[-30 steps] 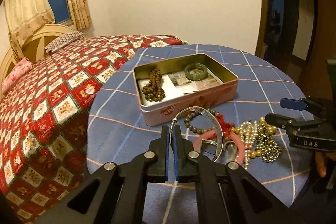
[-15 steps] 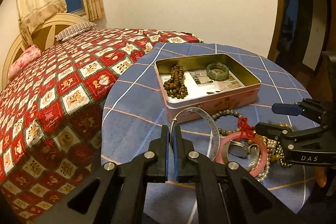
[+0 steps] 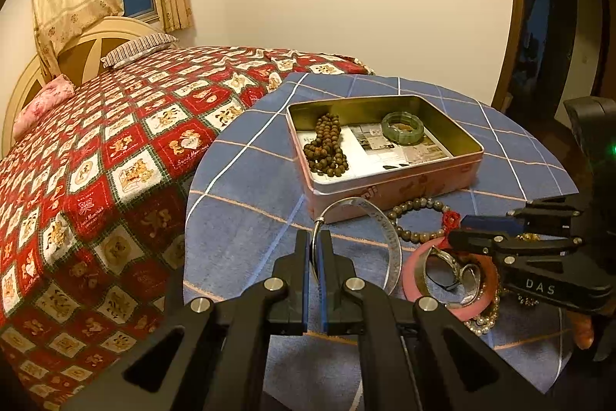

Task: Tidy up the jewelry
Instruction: 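Lift the silver bangle with the left tool while the right grasps the red knotted cord, then lower both held items into the pink tin and open both tools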

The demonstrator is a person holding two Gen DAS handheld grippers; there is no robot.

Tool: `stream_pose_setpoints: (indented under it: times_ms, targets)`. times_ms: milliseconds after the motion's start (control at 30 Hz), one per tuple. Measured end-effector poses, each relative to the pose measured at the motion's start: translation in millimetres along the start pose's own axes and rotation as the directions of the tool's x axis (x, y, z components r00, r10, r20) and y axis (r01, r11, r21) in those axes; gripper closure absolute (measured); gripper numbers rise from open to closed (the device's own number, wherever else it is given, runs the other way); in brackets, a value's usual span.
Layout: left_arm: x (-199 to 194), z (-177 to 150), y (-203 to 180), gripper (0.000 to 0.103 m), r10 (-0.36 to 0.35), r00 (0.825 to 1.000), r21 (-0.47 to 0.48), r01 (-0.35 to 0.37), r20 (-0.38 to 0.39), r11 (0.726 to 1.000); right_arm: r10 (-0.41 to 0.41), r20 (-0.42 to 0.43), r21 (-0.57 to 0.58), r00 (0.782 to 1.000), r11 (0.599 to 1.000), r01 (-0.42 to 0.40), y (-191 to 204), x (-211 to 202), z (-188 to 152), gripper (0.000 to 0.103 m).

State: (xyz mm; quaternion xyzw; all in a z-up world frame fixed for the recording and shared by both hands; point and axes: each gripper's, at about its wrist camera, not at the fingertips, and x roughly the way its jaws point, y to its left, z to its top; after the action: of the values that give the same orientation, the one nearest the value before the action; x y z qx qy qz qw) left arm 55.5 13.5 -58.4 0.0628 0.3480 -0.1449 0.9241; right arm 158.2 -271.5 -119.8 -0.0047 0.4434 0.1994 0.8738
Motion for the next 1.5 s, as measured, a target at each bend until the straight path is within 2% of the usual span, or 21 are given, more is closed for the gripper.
stream_pose_setpoints:
  times_ms: [133, 200, 300, 600, 1100, 1500]
  targets:
    - [-0.1, 0.4, 0.6, 0.1, -0.001, 1.0, 0.002, 0.001, -0.001, 1.0, 0.012, 0.0, -0.016, 1.0, 1.0, -0.012, 5.8, -0.8, -2.0, 0.09]
    - [-0.4, 0.7, 0.6, 0.1, -0.001, 1.0, 0.001, 0.001, -0.001, 1.0, 0.014, 0.018, -0.016, 1.0, 1.0, -0.014, 6.1, -3.6, -2.2, 0.096]
    - [-1.2, 1.6, -0.3, 0.1, -0.001, 1.0, 0.003, 0.001, 0.001, 1.0, -0.002, 0.057, -0.024, 0.998, 1.0, 0.004, 7.8, -13.4, -0.8, 0.097]
    - [-8.8, 8.1, -4.4, 0.1, 0.0, 1.0, 0.016, 0.0, 0.02, 1.0, -0.038, 0.125, -0.033, 0.991, 0.999, 0.042, 2.7, -33.7, 8.4, 0.099]
    - [-15.3, 41.3, -7.9, 0.1, -0.001, 0.997, 0.055, -0.003, 0.072, 0.998, -0.087, 0.204, -0.052, 0.975, 0.994, 0.1, -9.5, -66.1, 33.5, 0.1]
    - [1.9, 83.2, -4.7, 0.1, 0.014, 0.995, 0.081, -0.022, 0.096, 0.997, -0.119, 0.252, -0.081, 0.96, 0.986, 0.143, -16.5, -76.6, 66.4, 0.1]
